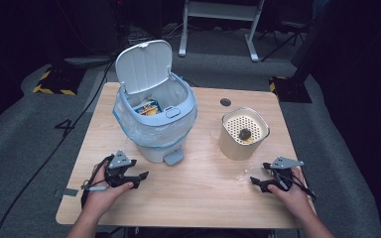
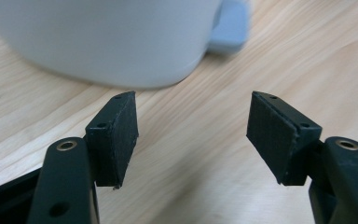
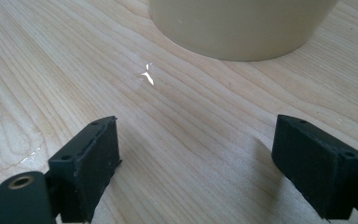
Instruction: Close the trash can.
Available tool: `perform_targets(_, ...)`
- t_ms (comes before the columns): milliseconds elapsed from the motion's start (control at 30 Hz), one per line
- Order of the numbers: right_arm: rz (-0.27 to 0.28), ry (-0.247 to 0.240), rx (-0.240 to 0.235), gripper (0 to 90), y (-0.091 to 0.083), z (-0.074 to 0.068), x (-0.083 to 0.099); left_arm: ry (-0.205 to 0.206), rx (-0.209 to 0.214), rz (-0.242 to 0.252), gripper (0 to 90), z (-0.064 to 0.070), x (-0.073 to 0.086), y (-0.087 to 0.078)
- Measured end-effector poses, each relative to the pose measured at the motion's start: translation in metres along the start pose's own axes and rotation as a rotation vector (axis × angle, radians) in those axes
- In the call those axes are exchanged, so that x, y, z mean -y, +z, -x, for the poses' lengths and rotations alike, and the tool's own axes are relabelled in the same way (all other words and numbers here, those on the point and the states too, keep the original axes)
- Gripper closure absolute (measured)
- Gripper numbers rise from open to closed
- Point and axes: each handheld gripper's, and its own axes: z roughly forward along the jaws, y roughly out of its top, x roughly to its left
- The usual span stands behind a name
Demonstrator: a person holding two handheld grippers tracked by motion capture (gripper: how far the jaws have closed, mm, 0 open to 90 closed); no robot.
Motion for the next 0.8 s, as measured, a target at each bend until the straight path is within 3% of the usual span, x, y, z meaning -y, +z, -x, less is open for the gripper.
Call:
perform_targets(67, 0.000, 0.000, 0.000, 14.9, 0.000, 0.000, 0.000, 0.016, 0.010, 0.021, 34.2, -0.001, -0.005, -0.011)
perform_targets(167, 0.000, 0.000, 0.000, 14.9, 0.000, 0.000, 0.000, 0.047, -0.012, 0.052, 34.3, -0.003, -0.017, -0.031)
perform_targets(400, 0.000, 0.000, 0.000, 14.9, 0.000, 0.000, 0.000, 0.061, -0.029, 0.114, 35.6, -0.008, -0.044, -0.065)
perform_targets(567, 0.000, 0.000, -0.001, 14.9, 0.000, 0.000, 0.000, 0.054, -0.046, 0.153, 36.1, -0.010, -0.059, -0.083)
perform_targets(800, 0.000, 0.001, 0.000, 14.9, 0.000, 0.000, 0.000, 0.034, -0.069, 0.268, 36.7, -0.017, -0.081, -0.101)
